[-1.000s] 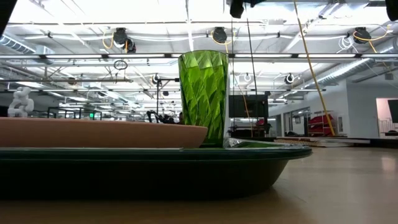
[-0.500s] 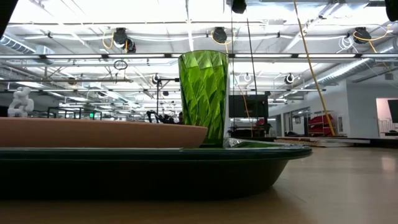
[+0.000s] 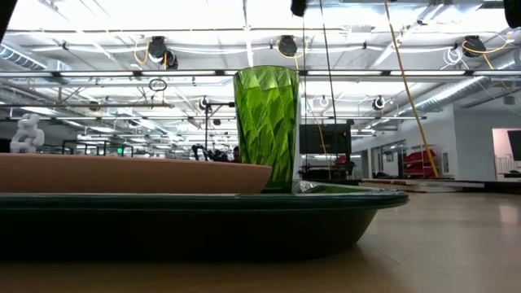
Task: Pick and place plate/cup/fork/spoon on tray
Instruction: Put the light orange spoon on the black serving tray beside the orange fork
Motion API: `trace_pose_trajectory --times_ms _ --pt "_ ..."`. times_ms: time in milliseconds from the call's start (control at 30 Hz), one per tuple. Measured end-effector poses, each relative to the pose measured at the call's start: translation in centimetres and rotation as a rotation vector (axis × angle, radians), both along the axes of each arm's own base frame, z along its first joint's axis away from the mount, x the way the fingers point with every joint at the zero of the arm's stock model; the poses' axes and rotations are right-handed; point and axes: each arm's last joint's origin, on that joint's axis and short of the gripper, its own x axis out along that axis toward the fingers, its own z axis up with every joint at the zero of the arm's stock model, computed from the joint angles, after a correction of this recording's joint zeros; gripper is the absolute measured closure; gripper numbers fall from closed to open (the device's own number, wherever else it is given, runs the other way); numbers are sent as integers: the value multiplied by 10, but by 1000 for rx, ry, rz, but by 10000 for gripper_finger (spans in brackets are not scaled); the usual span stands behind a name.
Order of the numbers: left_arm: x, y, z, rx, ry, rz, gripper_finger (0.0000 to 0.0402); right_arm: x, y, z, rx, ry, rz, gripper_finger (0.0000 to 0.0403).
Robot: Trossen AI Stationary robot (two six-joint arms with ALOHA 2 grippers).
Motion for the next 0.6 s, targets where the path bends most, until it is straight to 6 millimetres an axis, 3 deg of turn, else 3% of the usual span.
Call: trace_pose_trajectory --times_ms 133,300,600 --pt "-11 -2 10 -4 56 -4 346 1 0 -2 2 29 6 307" --pt "-19 -3 5 2 172 -9 380 2 -1 -5 38 56 19 260" --pt "-22 -4 2 -34 225 2 378 8 -10 -9 87 107 -2 220"
